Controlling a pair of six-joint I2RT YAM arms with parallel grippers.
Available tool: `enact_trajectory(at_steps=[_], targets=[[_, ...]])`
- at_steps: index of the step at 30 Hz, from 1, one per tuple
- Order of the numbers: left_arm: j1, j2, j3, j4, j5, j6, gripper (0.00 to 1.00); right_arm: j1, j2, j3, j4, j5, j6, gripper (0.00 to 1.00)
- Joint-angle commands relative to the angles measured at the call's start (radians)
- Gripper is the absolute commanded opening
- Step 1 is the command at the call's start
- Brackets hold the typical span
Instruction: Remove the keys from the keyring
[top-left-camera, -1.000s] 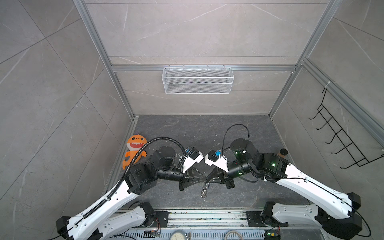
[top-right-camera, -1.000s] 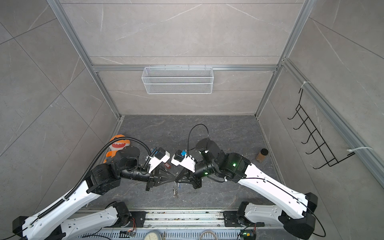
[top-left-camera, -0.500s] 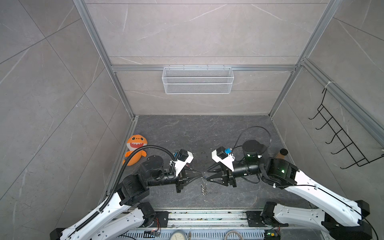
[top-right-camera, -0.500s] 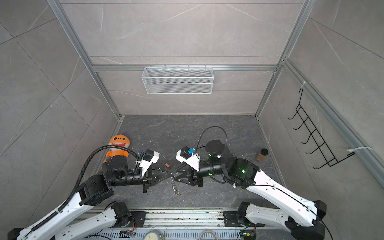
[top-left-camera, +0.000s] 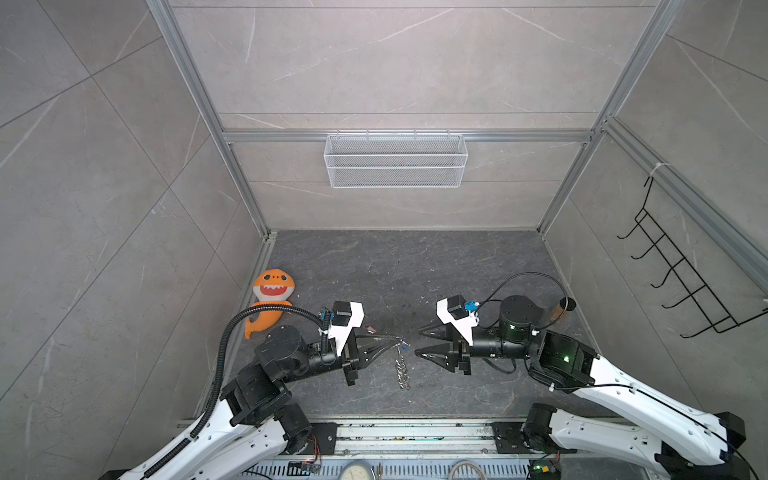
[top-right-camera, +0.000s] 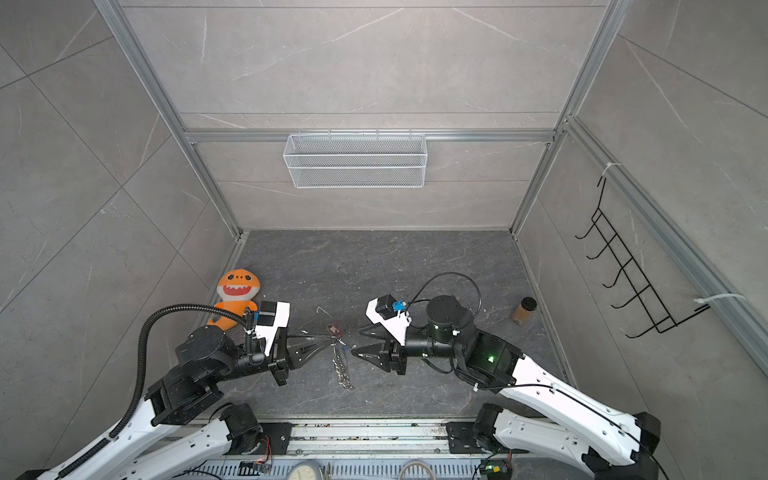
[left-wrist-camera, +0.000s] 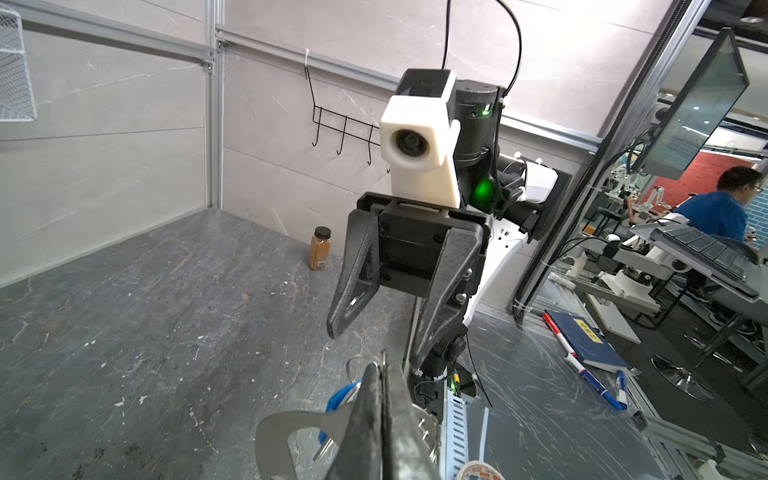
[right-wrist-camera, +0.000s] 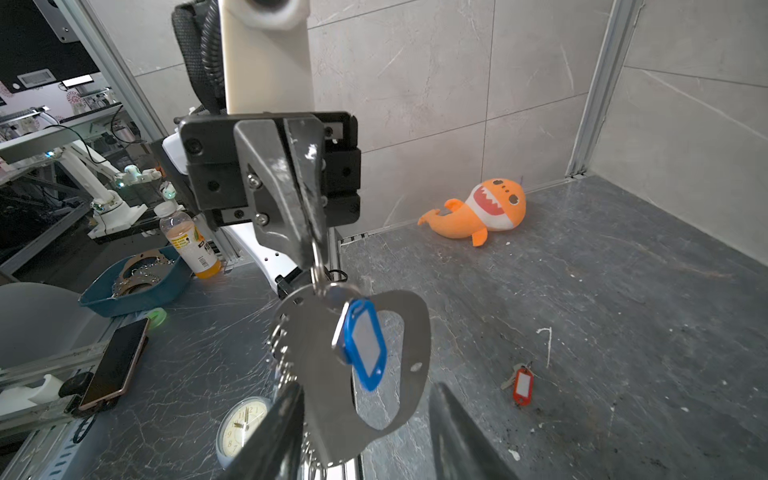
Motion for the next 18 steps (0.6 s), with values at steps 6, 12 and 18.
enact_trajectory(at_steps=[6,12,18], targets=[[-0.004,0.002,-0.007,0.114,0.005,-0.024,0.00,0.040,0.015,-0.003,0.091,0.041,0.024,0.50],[-0.004,0.004,-0.014,0.124,0.005,-0.031,0.00,0.094,0.063,0.026,0.050,0.142,-0.009,0.50],[-0.004,0.001,-0.014,0.119,0.010,-0.033,0.00,0.108,0.084,0.039,0.044,0.181,-0.016,0.43]])
